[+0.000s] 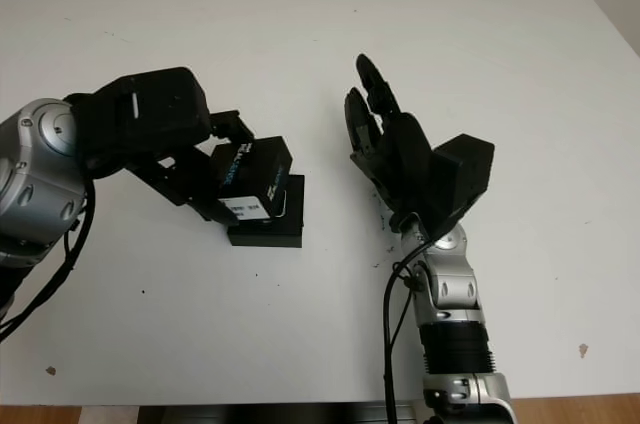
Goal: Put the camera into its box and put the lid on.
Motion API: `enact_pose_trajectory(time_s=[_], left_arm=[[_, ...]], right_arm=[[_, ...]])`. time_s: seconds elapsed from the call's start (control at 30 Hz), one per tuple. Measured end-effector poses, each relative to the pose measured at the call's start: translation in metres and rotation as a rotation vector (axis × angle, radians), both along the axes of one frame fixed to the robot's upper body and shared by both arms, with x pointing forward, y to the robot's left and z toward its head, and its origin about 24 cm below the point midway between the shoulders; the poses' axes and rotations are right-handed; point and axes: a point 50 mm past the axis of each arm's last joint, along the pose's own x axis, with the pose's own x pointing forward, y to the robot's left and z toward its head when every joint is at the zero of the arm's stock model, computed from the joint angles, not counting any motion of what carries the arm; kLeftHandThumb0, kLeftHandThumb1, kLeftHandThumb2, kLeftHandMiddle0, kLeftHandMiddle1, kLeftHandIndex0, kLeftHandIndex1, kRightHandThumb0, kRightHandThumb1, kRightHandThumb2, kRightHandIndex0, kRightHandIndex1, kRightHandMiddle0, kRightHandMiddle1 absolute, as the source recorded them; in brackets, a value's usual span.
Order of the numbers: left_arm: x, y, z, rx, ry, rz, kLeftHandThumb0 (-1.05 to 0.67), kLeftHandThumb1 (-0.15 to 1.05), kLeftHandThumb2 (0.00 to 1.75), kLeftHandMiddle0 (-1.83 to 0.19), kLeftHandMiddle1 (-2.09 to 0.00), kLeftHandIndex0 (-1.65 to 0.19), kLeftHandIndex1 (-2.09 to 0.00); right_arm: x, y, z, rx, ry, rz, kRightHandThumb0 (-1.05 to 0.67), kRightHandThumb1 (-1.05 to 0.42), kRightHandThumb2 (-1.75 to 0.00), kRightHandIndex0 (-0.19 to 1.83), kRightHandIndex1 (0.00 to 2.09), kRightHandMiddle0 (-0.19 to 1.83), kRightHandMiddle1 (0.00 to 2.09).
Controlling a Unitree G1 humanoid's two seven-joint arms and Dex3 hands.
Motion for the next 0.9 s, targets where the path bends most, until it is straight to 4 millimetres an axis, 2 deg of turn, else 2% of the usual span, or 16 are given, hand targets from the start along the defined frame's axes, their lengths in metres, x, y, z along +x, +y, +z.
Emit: enact_pose_trajectory(time_s=[0.13,0.33,0.5,0.7,0.9], left_arm=[[-0.0015,0.0017,-0.0028,0.006,0.005,0.003,-0.33,1.05,0.25,-0.31,-2.09,-0.29,-2.09],[-0.0020,0.0016,-0.0055,0.011,0.012,0.009,-0.32,1.05,0.26,-0.39,-2.09,-0.31,-2.09],[-0.0030,-0.0010,-0.0081,0.030,0.014,0.003,-0.32,1.05,0.27,-0.28,-2.06,-0.15,-1.99],[-0.0037,-0.0003,-0.0105,0.037,0.019,0.021,-0.33,1.05,0.28,-0.21,-2.01,-0.11,-1.98],[-0.0054,-0.0031,-0.0108,0.018,0.019,0.031,-0.37,1.05,0.30,-0.20,-2.09,-0.09,-1.91]], right_arm=[[-0.0001,0.0021,0.0002,0.005,-0.002,0.005,-0.55,-1.05,-0.56,-0.03,0.05,-0.11,0.19],[0.0000,0.0035,0.0005,0.012,-0.005,0.001,-0.54,-1.05,-0.57,-0.03,0.05,-0.11,0.19],[0.0002,0.0053,0.0019,0.020,-0.016,-0.001,-0.54,-1.05,-0.56,-0.03,0.05,-0.11,0.20],[0.0003,0.0059,0.0010,0.024,-0.017,-0.003,-0.55,-1.05,-0.55,-0.03,0.05,-0.12,0.21],[0.0004,0.0059,0.0007,0.022,-0.021,-0.006,-0.54,-1.05,-0.56,-0.02,0.06,-0.12,0.22]])
